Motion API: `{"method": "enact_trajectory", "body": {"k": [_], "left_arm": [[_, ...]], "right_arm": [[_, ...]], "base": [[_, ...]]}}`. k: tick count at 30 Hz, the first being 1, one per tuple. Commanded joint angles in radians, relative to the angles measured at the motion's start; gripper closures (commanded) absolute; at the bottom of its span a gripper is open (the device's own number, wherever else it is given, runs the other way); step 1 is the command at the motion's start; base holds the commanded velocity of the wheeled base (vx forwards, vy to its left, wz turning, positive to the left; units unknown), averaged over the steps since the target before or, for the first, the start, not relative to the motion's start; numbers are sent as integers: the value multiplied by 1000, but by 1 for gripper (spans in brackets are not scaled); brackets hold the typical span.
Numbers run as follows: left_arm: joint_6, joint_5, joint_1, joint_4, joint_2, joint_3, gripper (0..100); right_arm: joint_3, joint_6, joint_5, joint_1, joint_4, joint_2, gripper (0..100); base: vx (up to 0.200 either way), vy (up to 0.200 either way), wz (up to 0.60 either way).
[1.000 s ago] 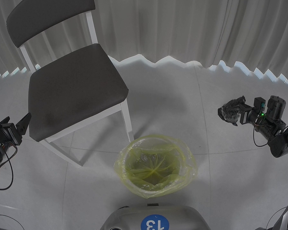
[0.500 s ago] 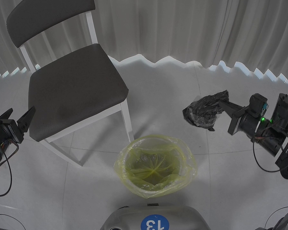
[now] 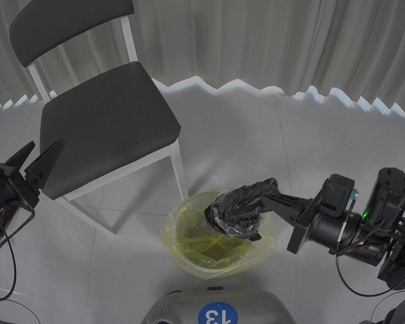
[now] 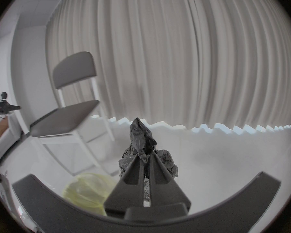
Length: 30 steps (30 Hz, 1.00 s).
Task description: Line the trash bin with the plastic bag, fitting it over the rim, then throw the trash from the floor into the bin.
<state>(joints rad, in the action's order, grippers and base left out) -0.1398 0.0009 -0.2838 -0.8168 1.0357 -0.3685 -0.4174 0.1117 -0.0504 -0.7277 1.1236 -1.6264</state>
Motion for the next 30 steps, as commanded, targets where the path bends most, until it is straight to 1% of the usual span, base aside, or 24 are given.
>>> {"method": "enact_trajectory", "body": {"k": [1,4,5,8,11,13,17,19,28,30], "left_arm": [[-14,-1,-67,-18,-34,48,0],[-12,-1,-90,-18,-36,54,0],[-9,1,-97,-18,-33,54,0],[-17,-1,-98,-18,-31,57,0],[-18,-1,-97,-18,-28,56,0],[-18,-1,-95,-19,-26,54,0],[-18,-1,-92,-18,-22,56,0],[-18,-1,-92,-18,-20,57,0],[-20,-1,-89,-18,-3,62,0],[-20,-1,-89,-18,-3,62,0]], "right_arm": [[-3,48,1,-39,22,-122,100],[-4,63,1,-38,77,-182,100],[-3,74,1,-38,140,-231,100],[-4,109,-2,-38,258,-343,100],[-18,118,-5,-33,295,-411,100],[-29,123,-6,-32,300,-429,100],[-58,178,-12,-29,294,-468,100],[-60,192,-14,-29,294,-474,100],[-89,201,-17,-13,297,-550,100],[-89,201,-40,1,294,-561,100]], "base": [[0,0,0],[0,0,0],[0,0,0],[0,0,0],[0,0,0],[0,0,0],[0,0,0],[0,0,0],[0,0,0],[0,0,0]]}}
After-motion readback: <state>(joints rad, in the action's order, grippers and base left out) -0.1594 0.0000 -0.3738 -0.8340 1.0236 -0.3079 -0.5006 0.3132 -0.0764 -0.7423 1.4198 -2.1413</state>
